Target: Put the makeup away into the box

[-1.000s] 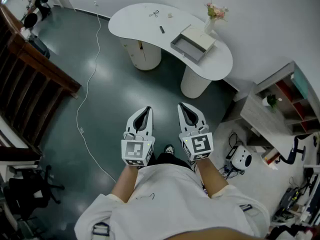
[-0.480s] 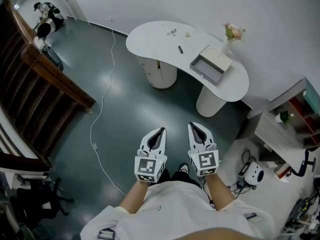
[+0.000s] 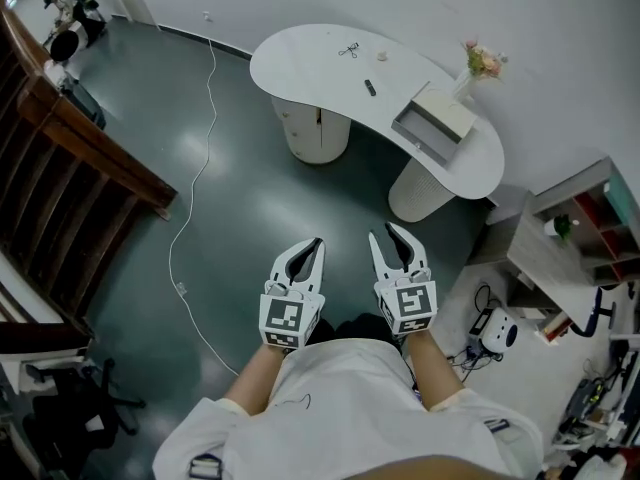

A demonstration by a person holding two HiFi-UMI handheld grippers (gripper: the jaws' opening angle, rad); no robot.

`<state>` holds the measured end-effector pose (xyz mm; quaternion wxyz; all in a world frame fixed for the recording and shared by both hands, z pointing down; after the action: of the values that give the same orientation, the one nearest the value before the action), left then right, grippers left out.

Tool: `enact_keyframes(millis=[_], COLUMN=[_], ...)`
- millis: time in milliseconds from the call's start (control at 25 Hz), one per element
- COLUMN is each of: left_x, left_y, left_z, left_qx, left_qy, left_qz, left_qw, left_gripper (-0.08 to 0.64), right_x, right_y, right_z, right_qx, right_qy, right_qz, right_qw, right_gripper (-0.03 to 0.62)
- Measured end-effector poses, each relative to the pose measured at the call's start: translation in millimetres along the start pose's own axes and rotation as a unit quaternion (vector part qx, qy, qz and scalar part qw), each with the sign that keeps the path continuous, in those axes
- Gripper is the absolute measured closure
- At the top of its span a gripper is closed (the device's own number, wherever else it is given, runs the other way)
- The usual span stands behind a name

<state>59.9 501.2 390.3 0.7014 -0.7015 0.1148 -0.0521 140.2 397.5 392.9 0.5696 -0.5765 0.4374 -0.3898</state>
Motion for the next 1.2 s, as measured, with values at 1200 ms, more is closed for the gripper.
enact_keyframes(millis=[1200], left_x=[-55], left_y=[-9], left_z=[-355], left_qx=[-0.061], left_qy=[0.0], left_qz=[0.001], left_qw=[0.9982], left_gripper=[0.538], right_x=[275], right_y=[-20], right_z=[-235], right_qx=[-0.007], right_qy=[-0.004], right_qz=[-0.03], right_qw=[1.0], right_gripper=[0.489])
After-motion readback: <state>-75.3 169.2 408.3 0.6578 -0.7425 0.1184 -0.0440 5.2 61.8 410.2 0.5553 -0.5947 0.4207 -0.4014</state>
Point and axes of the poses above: the fingertips, and each gripper's own axes: z backward along the fingers, x to its right, y out of its top, the point moved 2 cm from there along z, backward along the fingers, and after that the axes turned 13 degrees about x, right-handed, at the moved point
